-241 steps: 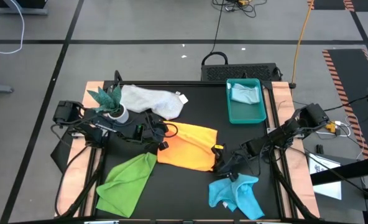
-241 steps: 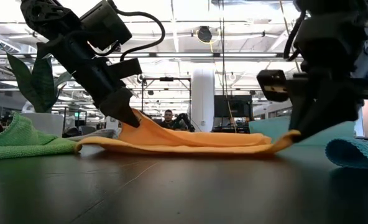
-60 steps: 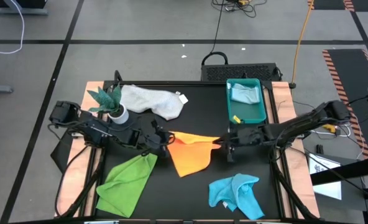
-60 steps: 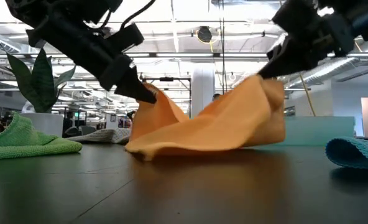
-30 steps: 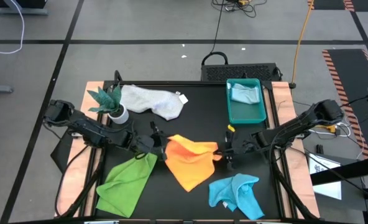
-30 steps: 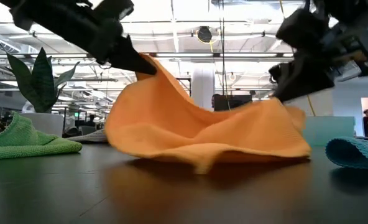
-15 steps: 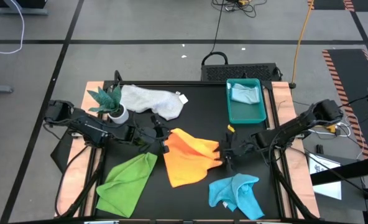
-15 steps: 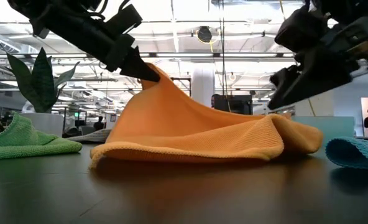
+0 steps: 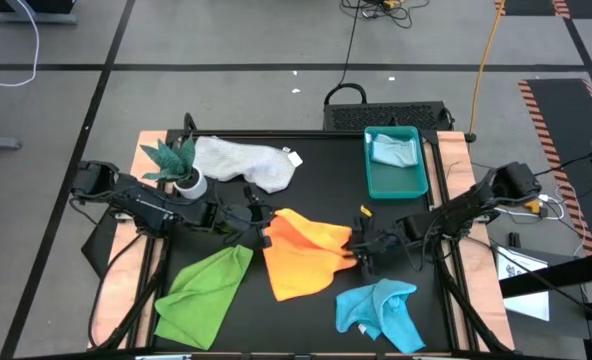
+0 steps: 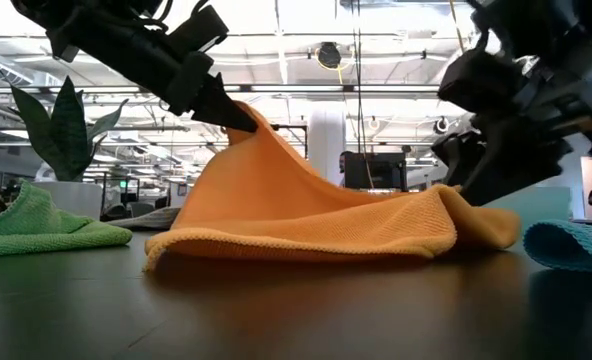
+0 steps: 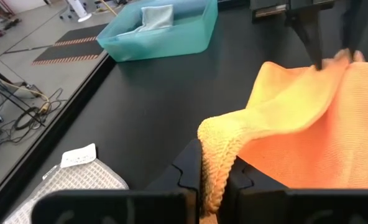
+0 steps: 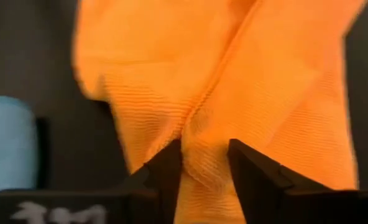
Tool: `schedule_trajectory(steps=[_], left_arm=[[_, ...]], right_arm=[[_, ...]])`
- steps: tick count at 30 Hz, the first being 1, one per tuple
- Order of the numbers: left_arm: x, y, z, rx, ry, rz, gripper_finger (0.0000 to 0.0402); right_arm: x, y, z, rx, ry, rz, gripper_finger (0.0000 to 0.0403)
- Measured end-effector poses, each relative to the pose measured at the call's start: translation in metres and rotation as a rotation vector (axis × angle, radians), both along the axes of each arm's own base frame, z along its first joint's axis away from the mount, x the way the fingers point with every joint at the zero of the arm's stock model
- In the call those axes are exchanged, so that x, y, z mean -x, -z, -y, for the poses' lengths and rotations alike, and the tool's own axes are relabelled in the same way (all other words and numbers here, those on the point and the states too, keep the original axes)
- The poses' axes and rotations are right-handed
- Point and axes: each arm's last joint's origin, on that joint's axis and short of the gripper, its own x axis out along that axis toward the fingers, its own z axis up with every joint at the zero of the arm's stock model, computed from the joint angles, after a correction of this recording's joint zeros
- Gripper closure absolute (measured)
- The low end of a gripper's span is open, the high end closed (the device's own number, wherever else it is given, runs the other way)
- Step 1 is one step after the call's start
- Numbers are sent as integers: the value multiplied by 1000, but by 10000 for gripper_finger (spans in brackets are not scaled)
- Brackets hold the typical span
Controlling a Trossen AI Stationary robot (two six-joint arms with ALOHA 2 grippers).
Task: Fold microfiber towels
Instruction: Fold the orange microfiber cloth
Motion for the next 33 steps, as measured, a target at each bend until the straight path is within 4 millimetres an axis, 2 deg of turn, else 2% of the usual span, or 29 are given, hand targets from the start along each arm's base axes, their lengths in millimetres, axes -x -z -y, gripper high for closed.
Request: schedule_trajectory(steps=[7, 9, 12, 15, 19, 24, 27, 30, 33], left_arm=[[0, 1, 0, 0, 0, -6, 376], [0, 1, -1, -4, -6, -10, 376], [-1, 0, -10, -42, -19, -12, 376], [-4, -4, -30, -102, -60, 3, 376], [-6, -13, -69, -193, -113, 46, 376], [2, -22, -119, -225, -182, 114, 376], [7, -24, -136, -224, -226, 130, 376], [6, -20, -131, -199, -176, 106, 376], [3, -19, -108, -152, -61, 78, 376]], right_arm=[[0, -9, 5, 26, 29, 48, 389], [2, -15, 7, 70, 76, 80, 397], [4, -24, 14, 192, 240, 142, 394], [4, -29, 22, 312, 413, 202, 400], [3, -32, 32, 366, 560, 245, 400], [4, -35, 40, 555, 671, 246, 401], [3, -42, 42, 677, 722, 269, 401], [1, -51, 39, 742, 675, 292, 402], [1, -61, 28, 738, 555, 349, 402]])
